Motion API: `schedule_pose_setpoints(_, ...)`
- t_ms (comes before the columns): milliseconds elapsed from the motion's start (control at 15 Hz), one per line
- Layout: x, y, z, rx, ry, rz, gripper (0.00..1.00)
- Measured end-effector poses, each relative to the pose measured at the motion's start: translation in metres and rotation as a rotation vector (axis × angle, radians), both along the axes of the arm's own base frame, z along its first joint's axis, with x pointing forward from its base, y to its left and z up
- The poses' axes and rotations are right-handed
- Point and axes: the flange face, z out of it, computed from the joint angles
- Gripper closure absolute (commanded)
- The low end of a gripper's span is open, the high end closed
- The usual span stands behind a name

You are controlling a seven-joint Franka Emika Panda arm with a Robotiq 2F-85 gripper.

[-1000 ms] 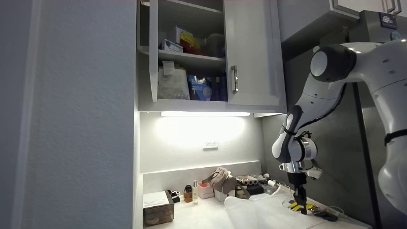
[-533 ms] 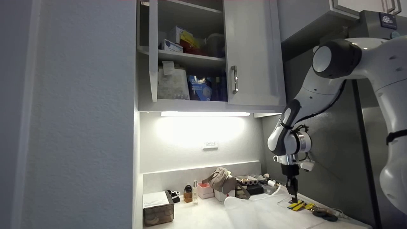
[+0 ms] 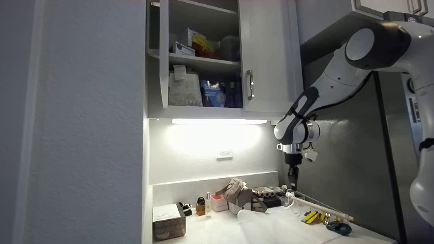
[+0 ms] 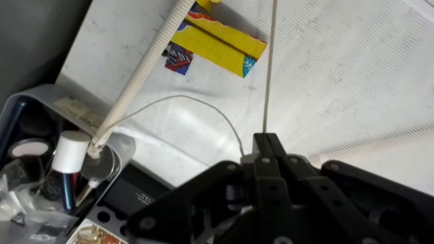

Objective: Close the right cabinet door then hang the white net on the hanger on the side of the fridge

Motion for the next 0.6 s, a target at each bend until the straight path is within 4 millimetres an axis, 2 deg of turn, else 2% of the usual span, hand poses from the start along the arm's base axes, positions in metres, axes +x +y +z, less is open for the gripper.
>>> schedule_pose_setpoints(333,0.009,0.019,0.041,-0.007,-0.05,0.018,1.0)
schedule_pose_setpoints(600,0.006,0.027,0.072,-0.005,-0.077,0.008,1.0)
